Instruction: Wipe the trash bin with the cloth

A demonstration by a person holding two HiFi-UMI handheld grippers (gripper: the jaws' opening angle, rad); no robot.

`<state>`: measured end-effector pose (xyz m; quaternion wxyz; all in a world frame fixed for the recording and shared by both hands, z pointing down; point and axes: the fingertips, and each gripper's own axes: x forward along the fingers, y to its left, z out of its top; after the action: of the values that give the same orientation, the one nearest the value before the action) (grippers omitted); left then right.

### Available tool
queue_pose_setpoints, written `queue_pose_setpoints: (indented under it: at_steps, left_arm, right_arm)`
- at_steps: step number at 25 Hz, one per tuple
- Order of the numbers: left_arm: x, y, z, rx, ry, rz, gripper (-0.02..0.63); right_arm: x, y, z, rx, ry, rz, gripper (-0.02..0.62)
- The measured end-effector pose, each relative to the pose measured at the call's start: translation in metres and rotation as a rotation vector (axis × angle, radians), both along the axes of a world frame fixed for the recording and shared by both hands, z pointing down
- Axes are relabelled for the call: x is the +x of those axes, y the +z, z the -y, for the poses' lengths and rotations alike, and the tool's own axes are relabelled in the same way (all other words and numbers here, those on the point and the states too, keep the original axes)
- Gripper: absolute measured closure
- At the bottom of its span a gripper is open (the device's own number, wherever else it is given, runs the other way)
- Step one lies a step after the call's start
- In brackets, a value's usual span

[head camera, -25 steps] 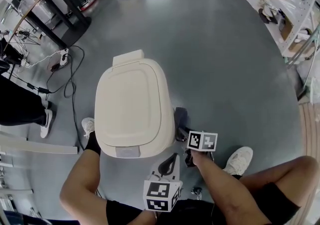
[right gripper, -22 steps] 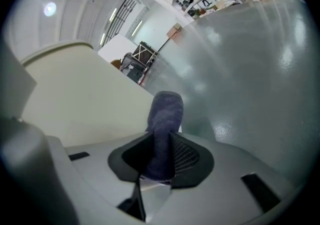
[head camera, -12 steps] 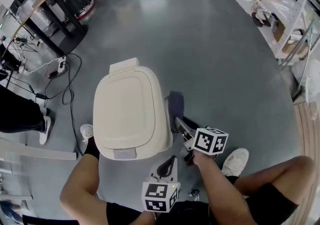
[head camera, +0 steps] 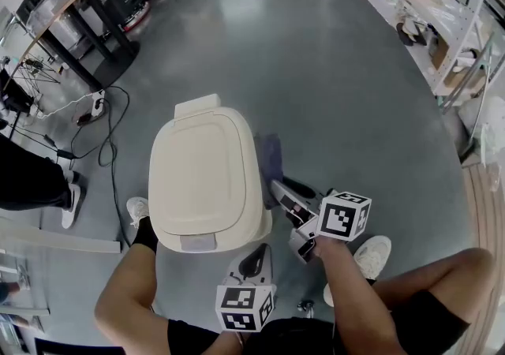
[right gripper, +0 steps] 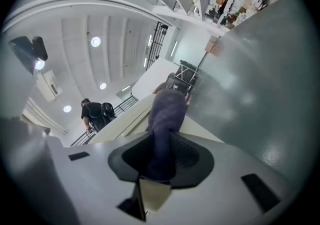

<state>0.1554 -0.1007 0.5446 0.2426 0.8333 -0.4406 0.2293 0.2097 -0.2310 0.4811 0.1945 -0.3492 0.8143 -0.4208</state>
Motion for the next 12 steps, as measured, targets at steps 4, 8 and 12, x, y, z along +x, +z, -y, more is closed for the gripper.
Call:
queue_pose_setpoints:
  at_steps: [4, 8, 12]
  left_arm:
    - [-0.002, 0.001, 0.001, 0.001, -0.002, 0.004, 0.609]
    - [0.0, 0.001, 0.0, 0.007, 0.008, 0.011, 0.609]
    - [-0.001, 0.003, 0.001, -0.001, 0.002, 0.009, 0.609]
  right_arm:
    - [-0.009, 0.004, 0.0, -0.006, -0.004, -0.012, 0.495]
    - [-0.01, 0.014, 0.0, -0.025, 0.003, -0.023, 0.495]
    - [-0.011, 0.029, 0.001, -0.042, 0.013, -0.049, 0.495]
